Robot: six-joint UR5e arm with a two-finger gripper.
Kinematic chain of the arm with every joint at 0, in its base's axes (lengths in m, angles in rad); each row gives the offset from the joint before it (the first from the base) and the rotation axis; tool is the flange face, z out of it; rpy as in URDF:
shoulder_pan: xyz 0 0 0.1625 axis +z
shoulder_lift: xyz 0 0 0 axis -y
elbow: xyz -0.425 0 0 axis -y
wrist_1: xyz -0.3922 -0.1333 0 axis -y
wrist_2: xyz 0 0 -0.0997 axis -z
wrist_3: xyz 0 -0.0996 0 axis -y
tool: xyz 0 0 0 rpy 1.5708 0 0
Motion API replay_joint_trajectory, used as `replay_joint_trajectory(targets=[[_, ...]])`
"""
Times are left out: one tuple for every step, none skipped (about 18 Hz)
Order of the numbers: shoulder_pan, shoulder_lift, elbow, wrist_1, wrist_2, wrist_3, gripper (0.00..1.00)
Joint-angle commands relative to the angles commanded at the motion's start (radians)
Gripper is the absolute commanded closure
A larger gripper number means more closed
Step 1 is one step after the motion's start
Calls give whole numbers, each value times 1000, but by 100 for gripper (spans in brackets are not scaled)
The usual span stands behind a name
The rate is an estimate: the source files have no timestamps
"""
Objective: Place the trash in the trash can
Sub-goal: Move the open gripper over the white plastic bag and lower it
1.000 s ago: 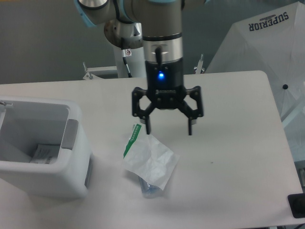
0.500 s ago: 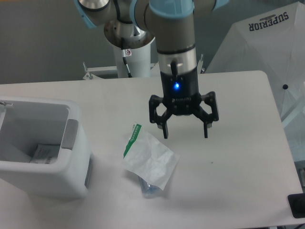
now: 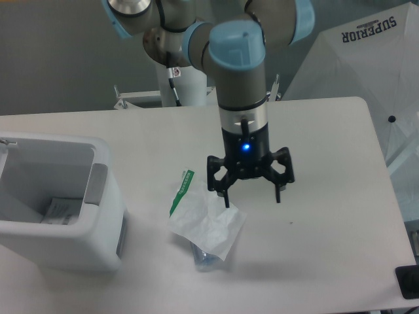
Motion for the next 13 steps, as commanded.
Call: replay_joint_trajectory(targets=[[3,3,-18,2,-2,19,0],[3,6,-32,2,-2,22,0],[-3,8,-42,2,0,22,0],[-6,5,-46,2,2,11,0],[-11,-1,-46,2,3,4,0],[-11,-12,-43,3,5,-10,0],[-11,-29,-34,8,5,-22,0],[-11,-43,-29,26,3,-27,0],[-12,-58,-25,58,3,-26,0],[-12,-76,-19,89,0,-26,0],[-14,-89,-17,103,0,-27,0],[-17,-98,-16,106,3,-33,0],[-18,-107,-9,106,6,-67,0]])
